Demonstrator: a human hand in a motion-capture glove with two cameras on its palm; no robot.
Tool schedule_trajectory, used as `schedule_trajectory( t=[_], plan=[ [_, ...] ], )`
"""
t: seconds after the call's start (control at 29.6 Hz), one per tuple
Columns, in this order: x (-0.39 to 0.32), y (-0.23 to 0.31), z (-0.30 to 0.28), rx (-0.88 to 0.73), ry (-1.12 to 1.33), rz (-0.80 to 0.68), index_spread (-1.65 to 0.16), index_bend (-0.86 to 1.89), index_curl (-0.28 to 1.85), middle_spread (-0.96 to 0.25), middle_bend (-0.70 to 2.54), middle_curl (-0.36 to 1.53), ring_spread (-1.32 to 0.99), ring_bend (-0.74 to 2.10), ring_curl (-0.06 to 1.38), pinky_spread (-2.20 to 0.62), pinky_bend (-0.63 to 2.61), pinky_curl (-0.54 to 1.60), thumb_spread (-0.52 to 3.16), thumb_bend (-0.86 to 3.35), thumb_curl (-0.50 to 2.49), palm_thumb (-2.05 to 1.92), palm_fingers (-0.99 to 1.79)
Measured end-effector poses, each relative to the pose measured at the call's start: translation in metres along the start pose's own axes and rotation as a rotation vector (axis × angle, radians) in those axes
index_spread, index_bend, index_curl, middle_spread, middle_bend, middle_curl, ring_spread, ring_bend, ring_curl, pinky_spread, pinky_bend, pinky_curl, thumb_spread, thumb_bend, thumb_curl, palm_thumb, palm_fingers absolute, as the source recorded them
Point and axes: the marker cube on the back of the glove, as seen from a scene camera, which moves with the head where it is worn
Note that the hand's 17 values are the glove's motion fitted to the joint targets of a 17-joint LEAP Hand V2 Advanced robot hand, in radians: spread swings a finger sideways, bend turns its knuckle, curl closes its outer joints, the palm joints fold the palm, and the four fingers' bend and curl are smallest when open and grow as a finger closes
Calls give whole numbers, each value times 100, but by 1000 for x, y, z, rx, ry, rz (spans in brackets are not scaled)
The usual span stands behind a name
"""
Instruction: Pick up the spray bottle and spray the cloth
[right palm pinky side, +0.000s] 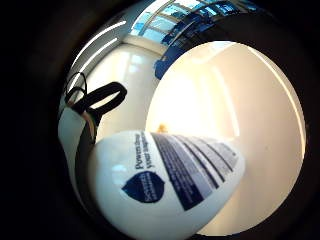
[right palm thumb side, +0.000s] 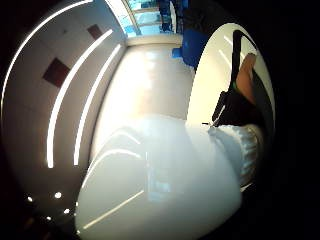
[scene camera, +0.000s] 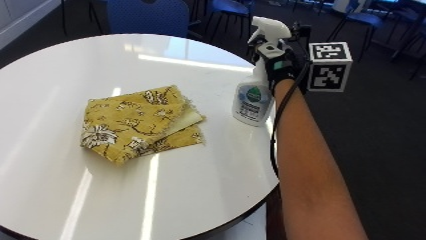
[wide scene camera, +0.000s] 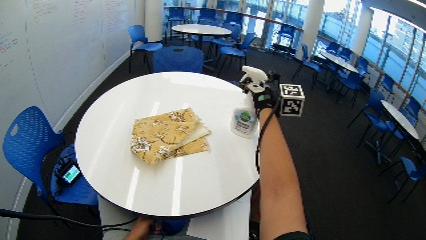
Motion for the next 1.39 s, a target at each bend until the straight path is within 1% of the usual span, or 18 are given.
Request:
schedule_trajectory(
  t=[0.17, 0.68, 1.39],
  plan=[
    [-15, -10, 0, 44, 15, -34, -30, 21, 45, -25, 51, 52, -27, 56, 45, -34, 43, 38, 35, -4, 63, 97, 140],
    [-34, -15, -10, 63, 34, -95, -33, 23, 49, -24, 60, 54, -27, 61, 47, -36, 45, 40, 36, -4, 66, 91, 141],
    [-31, -14, -7, 80, 35, -92, -33, 20, 52, -23, 66, 54, -26, 63, 47, -35, 45, 40, 40, -3, 70, 92, 139]
  ],
)
